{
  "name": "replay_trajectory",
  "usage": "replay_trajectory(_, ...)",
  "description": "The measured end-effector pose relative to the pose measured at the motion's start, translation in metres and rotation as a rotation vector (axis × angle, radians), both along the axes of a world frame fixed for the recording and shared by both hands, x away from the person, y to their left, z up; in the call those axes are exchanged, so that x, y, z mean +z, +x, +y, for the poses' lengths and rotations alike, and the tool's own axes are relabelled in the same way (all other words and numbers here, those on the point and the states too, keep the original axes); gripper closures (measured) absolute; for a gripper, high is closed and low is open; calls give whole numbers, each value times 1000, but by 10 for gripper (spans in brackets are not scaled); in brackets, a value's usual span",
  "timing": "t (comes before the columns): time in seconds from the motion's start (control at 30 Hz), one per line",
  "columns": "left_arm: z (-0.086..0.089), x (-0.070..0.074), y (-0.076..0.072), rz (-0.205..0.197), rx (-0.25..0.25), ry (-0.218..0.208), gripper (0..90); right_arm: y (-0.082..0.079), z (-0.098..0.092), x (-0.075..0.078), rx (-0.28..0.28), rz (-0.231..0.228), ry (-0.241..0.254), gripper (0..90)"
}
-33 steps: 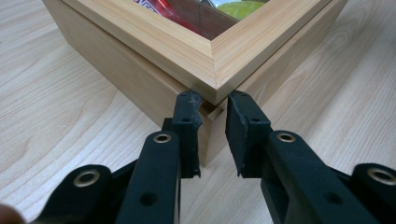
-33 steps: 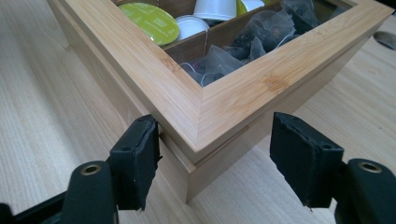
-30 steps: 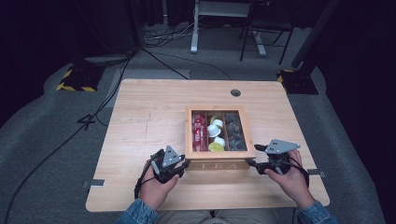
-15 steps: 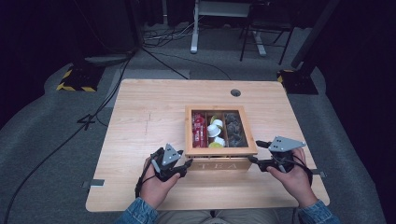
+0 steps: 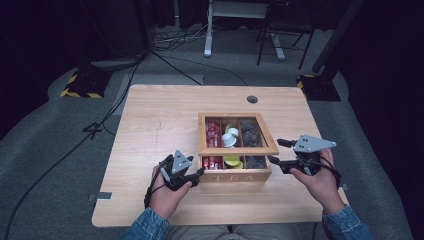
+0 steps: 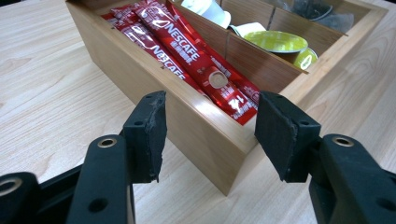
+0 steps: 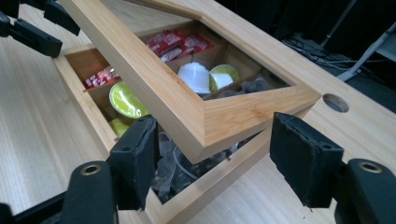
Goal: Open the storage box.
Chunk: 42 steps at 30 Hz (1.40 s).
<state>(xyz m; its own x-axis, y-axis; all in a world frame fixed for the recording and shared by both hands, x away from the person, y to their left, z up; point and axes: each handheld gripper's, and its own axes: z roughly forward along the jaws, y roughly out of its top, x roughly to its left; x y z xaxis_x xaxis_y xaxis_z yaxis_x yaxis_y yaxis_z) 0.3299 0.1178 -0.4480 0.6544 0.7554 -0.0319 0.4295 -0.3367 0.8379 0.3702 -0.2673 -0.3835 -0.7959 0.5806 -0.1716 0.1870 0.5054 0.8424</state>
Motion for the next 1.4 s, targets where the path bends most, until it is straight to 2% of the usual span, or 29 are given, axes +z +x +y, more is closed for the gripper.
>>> replay_trajectory(0.13, 1, 1, 3, -1, 9, -21, 435, 4, 1, 10, -2, -17, 1, 335)
replay_trajectory(0.17, 2, 2, 5, -8, 4, -13, 434, 5, 1, 12, 0, -22, 1, 336)
replay_trajectory(0.37, 9, 4, 7, -12, 24, -23, 429, 16, 1, 26, 4, -34, 31, 355)
replay_trajectory(0.53, 17, 4, 6, -7, 49, -25, 427, 26, 3, 35, 9, -44, 34, 361)
replay_trajectory(0.67, 24, 4, 4, -9, 65, -8, 423, 35, 5, 41, 17, -46, 36, 369)
replay_trajectory(0.93, 37, 2, -1, 2, 94, 11, 411, 52, 7, 48, 23, -33, 91, 386)
replay_trajectory(1.17, 47, -1, -7, 11, 129, 18, 398, 66, 8, 61, 35, -52, 114, 463)
replay_trajectory(1.4, 59, -8, -11, 30, 166, 37, 369, 82, 12, 75, 44, -75, 126, 494)
